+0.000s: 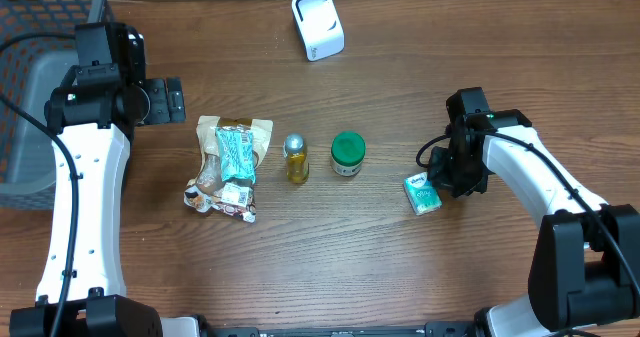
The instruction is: Scan the item barcode
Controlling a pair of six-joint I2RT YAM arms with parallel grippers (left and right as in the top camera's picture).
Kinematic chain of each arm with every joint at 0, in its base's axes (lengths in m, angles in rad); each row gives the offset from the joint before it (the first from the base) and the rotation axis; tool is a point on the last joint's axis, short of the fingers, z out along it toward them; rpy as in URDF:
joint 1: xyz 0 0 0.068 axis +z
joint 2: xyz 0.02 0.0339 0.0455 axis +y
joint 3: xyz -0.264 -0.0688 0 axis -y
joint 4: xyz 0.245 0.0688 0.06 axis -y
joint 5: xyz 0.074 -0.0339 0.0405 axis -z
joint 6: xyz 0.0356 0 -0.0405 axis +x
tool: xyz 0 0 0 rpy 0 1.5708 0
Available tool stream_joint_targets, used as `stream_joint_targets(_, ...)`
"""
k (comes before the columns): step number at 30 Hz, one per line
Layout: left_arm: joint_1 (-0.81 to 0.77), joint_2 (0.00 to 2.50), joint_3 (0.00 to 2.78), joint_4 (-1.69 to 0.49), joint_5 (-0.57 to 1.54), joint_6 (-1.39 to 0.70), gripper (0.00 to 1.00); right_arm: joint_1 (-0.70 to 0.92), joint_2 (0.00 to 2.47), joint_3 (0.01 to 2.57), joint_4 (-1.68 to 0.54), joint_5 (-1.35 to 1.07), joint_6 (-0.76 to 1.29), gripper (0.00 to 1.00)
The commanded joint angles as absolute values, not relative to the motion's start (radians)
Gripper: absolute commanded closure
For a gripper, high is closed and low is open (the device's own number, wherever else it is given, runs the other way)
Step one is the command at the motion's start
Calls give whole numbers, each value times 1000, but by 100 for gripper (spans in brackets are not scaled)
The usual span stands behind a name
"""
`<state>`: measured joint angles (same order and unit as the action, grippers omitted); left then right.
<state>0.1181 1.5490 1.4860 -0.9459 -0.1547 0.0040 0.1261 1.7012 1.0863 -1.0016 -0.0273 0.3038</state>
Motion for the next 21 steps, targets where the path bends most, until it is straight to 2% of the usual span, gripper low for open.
stream_joint_targets(1,118,1534,1509,-942,-160,23,1,124,1699,1077,-996,93,378,79)
stream_joint_targets(10,118,1534,1509,-942,-160,23,0,124,1699,1066,-989,97,421,79)
stream_joint_targets(21,118,1534,1509,-942,-160,23,0,124,1699,970,-954,38,446,84)
